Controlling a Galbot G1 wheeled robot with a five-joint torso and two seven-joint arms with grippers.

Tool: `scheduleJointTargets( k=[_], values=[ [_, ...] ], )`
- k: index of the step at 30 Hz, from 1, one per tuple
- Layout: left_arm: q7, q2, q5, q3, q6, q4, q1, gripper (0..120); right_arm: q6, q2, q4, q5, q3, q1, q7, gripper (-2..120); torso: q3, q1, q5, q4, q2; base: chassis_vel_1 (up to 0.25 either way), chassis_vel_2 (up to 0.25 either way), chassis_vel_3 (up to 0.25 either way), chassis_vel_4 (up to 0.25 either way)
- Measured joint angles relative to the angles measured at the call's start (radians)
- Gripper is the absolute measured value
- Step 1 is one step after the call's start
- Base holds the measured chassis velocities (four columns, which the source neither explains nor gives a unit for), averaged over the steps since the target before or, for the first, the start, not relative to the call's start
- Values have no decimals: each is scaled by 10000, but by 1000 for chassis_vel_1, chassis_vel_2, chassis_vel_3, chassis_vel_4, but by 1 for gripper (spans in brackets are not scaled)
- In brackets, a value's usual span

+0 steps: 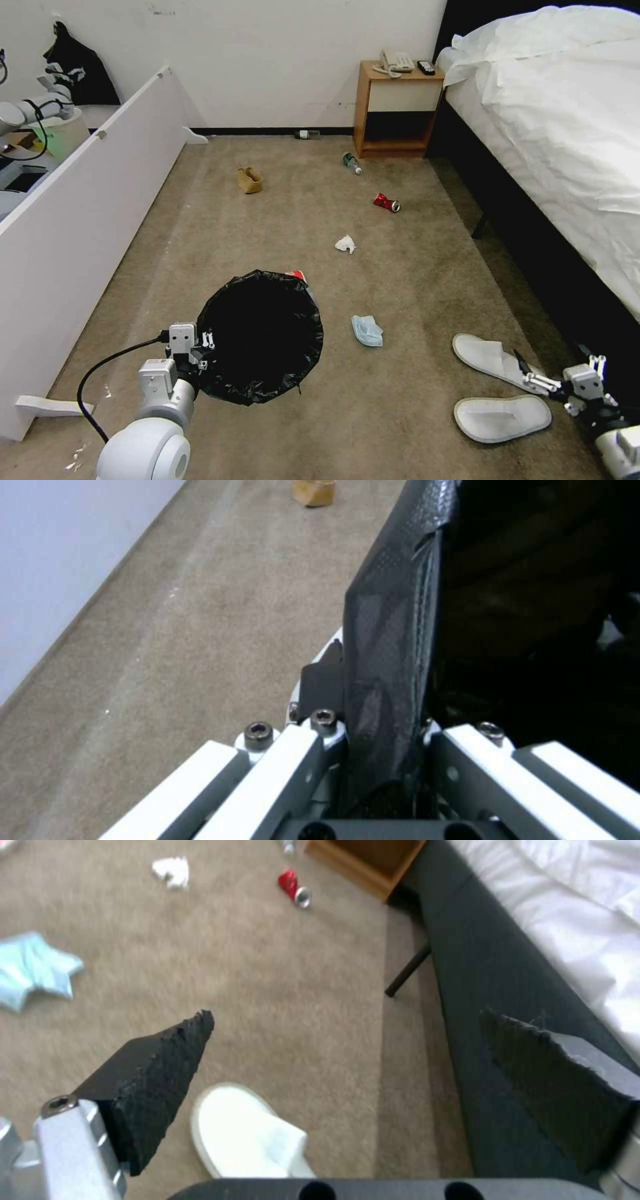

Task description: Pick up the trash bin and place the garbage on the floor into it.

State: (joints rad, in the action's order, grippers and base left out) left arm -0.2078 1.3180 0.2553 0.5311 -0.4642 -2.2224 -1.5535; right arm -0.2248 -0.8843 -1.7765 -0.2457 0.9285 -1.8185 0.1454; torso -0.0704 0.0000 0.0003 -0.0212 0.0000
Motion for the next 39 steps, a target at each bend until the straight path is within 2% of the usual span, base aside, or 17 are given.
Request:
scheduleJointTargets(
  k=[2,3,5,6,9,10,11,12,14,15,17,18,19,22,24,28,39],
  values=[
    [17,64,5,-15,28,72,77,2,64,1178,420,-369,-215,-64,-147,100,-1,0,-4,3,0,0,0,0,0],
    [17,64,5,-15,28,72,77,2,64,1178,420,-369,-215,-64,-147,100,-1,0,-4,3,0,0,0,0,0],
    [-4,139,13,-8,60,153,144,2,178,2209,711,-760,-374,-199,-210,100,-1,0,3,0,0,0,0,0,0],
    [-4,139,13,-8,60,153,144,2,178,2209,711,-760,-374,-199,-210,100,-1,0,3,0,0,0,0,0,0],
    [8,206,51,43,127,194,168,2,214,3534,1002,-1237,-411,-685,-201,100,-1,0,0,0,0,0,0,0,0],
    [8,206,51,43,127,194,168,2,214,3534,1002,-1237,-411,-685,-201,100,-1,0,0,0,0,0,0,0,0],
    [-1,215,57,81,169,203,159,2,217,4046,1058,-1302,-351,-960,-132,100,-1,0,0,-1,-1,0,0,0,0],
    [-1,215,57,81,169,203,159,2,217,4046,1058,-1302,-351,-960,-132,100,-1,0,0,-1,-1,0,0,0,0],
    [18,222,77,130,243,246,131,2,266,5097,1107,-1703,-287,-1541,-122,100,-1,0,-3,0,0,0,0,0,0],
    [18,222,77,130,243,246,131,2,266,5097,1107,-1703,-287,-1541,-122,100,-1,0,-3,0,0,0,0,0,0],
    [7,238,75,145,297,310,126,2,572,5743,1095,-2240,-284,-1912,-143,100,-1,0,-3,3,-1,0,0,0,0],
    [7,238,75,145,297,310,126,2,572,5743,1095,-2240,-284,-1912,-143,100,-1,0,-3,3,-1,0,0,0,0],
    [12,249,76,143,322,342,126,2,808,6177,1129,-2468,-226,-2200,189,100,-1,0,-1,-2,-1,0,0,0,0],
    [10,251,77,141,336,367,126,2,971,6514,1217,-2594,-153,-2370,474,100,-1,0,-2,-1,-1,0,0,0,0],
    [11,250,80,138,378,428,136,2,1133,7028,1540,-2858,-228,-2475,908,100,-1,0,-2,3,-1,0,0,0,0],
    [11,278,98,138,408,480,175,2,1220,7398,2045,-3181,-395,-2469,1385,100,-1,0,-3,-1,-1,0,0,0,0],
    [35,407,99,132,492,624,215,2,1570,7611,2364,-3633,-1407,-1883,1639,100,0,0,-4,2,-1,0,0,0,0]
  ],
)
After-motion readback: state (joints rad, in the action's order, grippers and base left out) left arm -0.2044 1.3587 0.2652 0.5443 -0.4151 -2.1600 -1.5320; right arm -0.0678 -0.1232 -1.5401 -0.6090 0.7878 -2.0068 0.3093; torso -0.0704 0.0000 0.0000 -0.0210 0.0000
